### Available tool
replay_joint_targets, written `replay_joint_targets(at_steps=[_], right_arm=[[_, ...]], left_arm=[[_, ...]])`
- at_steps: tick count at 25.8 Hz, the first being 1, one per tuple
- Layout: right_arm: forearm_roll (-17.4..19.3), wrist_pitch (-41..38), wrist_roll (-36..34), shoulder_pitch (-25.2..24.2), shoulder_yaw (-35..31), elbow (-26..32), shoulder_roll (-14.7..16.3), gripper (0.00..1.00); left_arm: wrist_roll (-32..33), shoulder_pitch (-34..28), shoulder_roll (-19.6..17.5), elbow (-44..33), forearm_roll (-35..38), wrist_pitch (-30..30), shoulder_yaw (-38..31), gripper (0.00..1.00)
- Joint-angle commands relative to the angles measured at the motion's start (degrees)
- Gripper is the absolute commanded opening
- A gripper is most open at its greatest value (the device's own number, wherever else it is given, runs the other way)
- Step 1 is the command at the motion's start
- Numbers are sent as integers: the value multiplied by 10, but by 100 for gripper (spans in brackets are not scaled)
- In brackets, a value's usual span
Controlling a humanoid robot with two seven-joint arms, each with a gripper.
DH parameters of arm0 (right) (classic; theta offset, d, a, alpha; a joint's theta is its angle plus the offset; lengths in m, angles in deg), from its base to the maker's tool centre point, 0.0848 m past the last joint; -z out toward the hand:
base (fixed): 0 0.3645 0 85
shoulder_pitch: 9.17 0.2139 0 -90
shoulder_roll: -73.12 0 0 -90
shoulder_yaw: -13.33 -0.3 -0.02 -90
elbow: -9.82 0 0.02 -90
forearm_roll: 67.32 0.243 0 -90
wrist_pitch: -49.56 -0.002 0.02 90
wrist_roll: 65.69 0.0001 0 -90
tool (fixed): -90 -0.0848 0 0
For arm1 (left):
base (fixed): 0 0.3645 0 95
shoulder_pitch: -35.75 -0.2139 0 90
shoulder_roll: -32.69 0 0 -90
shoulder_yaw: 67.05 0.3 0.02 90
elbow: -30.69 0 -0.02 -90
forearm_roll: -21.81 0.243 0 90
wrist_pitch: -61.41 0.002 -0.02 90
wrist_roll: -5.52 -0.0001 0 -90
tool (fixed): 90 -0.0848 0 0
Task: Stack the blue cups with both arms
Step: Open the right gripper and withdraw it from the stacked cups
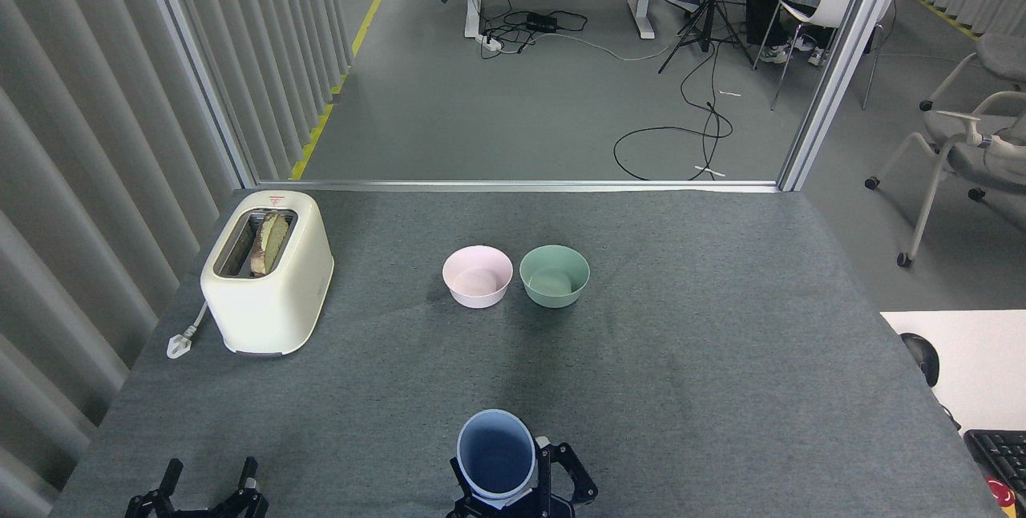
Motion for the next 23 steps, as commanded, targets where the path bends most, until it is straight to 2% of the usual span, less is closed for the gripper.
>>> replay_joint_targets(at_steps=[1,12,14,15,16,17,23], right_arm=[[0,0,4,0,-1,-5,-3,45],[1,15,4,22,-2,-50,-10,45],[0,15,4,23,-2,-51,-10,47],[0,15,4,23,-2,-51,-10,58],[0,16,4,23,-2,-51,-10,81],[1,15,3,24,-2,-51,-10,100],[5,14,2,25,-13,-44,-10,100]], left_arm=[[0,0,0,0,0,0,0,100],[0,0,-1,2,0,0,0,100],[0,0,-1,2,0,0,0,100],[0,0,0,2,0,0,0,100],[0,0,0,1,0,0,0,100],[0,0,0,1,0,0,0,100],[0,0,0,0,0,0,0,100]])
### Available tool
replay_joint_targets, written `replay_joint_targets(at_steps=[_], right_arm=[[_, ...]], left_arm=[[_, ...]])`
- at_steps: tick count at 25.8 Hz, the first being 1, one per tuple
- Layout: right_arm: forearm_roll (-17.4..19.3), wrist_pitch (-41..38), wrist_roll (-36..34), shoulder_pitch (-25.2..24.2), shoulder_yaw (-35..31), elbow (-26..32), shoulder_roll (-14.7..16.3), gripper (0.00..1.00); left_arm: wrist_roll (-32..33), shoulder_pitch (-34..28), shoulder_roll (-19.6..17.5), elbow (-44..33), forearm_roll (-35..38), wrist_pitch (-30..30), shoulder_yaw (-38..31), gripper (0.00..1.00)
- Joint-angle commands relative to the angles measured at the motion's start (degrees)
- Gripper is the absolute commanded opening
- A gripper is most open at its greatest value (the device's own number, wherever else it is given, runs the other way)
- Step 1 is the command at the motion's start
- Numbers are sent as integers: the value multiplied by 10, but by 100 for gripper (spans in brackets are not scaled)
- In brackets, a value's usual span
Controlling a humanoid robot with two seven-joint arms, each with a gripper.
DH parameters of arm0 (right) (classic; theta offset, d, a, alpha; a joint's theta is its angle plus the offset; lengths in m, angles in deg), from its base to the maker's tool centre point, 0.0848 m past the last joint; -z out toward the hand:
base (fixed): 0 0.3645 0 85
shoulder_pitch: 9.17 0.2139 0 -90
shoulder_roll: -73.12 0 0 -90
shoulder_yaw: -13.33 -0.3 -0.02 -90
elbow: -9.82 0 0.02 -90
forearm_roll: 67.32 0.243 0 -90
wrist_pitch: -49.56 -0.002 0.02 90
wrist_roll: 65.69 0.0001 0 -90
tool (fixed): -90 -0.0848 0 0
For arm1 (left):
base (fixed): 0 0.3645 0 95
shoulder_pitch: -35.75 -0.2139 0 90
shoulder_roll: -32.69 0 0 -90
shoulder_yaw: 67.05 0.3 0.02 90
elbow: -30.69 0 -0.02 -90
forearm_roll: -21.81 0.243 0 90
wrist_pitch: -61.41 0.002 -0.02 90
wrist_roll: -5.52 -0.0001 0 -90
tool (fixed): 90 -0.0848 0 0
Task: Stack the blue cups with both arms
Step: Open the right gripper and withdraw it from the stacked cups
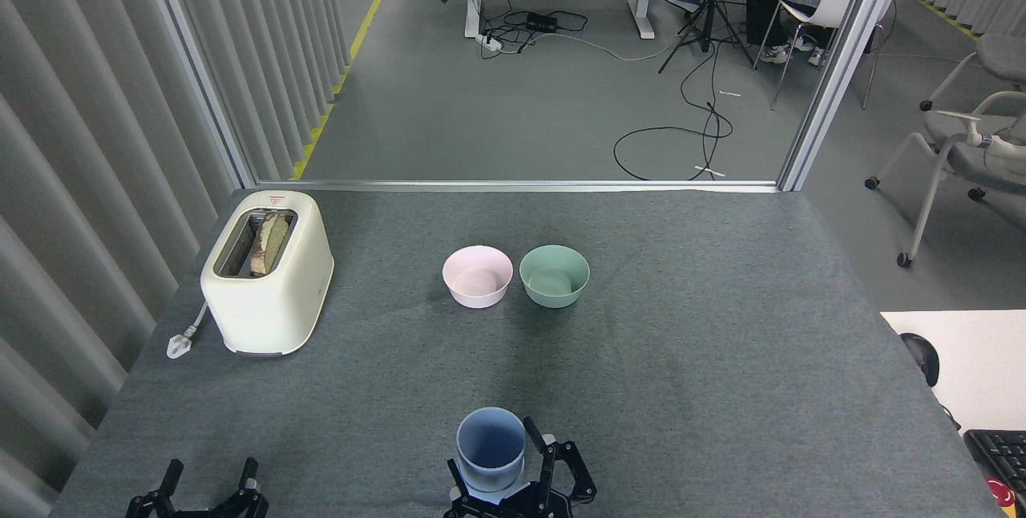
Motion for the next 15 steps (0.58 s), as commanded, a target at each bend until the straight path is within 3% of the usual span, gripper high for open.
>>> replay_joint_targets(at_steps=[1,4,8,12,15], right_arm=[[1,-1,-2,1,-6,8,0,100],[4,8,-8,5,-17,34,0,100],[8,29,-26,13,-93,68,-1,100],[73,29,-26,-13,-198,58,6,100],[117,28,-34,-80,-246,48,33,100]], left_arm=[[0,0,0,0,0,0,0,100],[0,1,0,0,0,0,0,100],[0,0,0,0,0,0,0,100],[0,0,0,0,-1,-2,0,100],[0,-1,1,-4,0,-4,1,100]])
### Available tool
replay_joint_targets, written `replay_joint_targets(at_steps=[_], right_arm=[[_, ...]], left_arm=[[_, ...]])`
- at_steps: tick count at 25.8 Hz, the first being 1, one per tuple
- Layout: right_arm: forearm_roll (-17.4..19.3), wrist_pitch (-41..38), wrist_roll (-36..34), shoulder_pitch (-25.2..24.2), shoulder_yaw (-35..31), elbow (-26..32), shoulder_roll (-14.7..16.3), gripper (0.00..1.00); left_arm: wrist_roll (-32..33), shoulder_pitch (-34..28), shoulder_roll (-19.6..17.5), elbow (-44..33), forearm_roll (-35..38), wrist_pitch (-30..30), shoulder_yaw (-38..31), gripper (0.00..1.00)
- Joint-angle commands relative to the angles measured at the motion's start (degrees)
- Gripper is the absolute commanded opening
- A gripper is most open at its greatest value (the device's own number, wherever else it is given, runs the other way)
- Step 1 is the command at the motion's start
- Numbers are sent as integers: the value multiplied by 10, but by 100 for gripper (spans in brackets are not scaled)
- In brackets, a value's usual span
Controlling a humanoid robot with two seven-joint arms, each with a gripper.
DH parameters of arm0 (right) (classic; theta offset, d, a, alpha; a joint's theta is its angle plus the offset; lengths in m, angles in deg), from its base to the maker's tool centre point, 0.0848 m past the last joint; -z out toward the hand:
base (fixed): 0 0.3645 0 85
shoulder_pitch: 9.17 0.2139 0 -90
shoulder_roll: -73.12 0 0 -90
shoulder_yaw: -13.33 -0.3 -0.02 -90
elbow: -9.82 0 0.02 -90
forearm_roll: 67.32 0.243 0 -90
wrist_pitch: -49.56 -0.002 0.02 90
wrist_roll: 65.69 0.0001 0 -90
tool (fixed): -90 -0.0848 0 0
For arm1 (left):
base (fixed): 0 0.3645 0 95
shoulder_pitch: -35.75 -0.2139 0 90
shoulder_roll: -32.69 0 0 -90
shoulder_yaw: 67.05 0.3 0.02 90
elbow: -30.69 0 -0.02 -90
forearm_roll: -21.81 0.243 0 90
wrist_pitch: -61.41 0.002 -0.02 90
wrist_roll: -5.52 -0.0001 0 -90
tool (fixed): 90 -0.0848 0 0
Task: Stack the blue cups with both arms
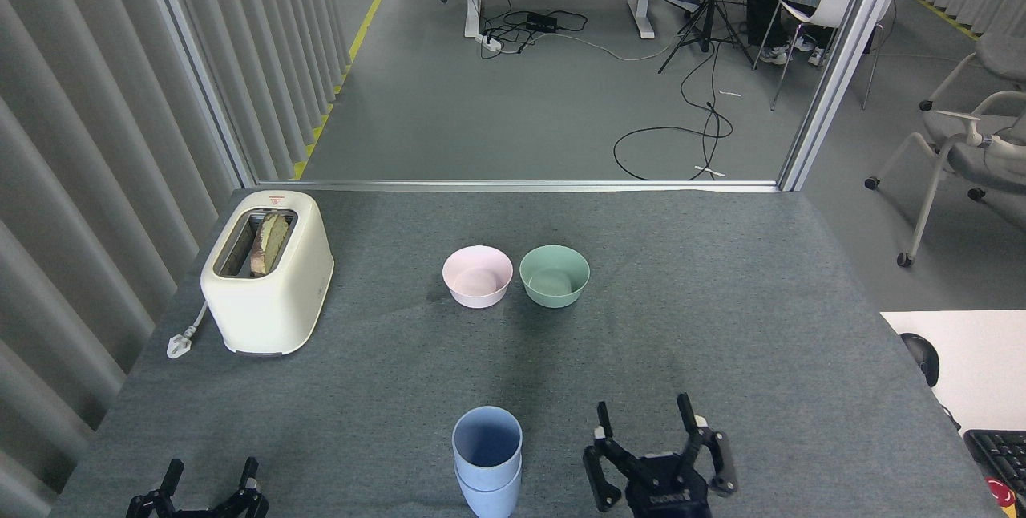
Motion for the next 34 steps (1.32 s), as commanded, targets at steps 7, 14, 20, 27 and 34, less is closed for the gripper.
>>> replay_joint_targets(at_steps=[7,14,20,27,34], right_arm=[[112,-1,-81,-150,-63,-6,76,100],[116,5,-86,-156,-62,-6,78,100],[116,0,-99,-167,-63,-6,79,100],[116,3,-102,-172,-60,-6,79,100],[113,4,-105,-172,-56,-6,79,100]], left_arm=[[0,-5,2,-24,-1,-3,4,100],[1,-68,2,-90,0,-11,25,100],[0,-106,8,-113,1,-12,45,100],[0,-126,12,-127,2,-16,45,100],[-1,-126,13,-129,2,-16,45,100]])
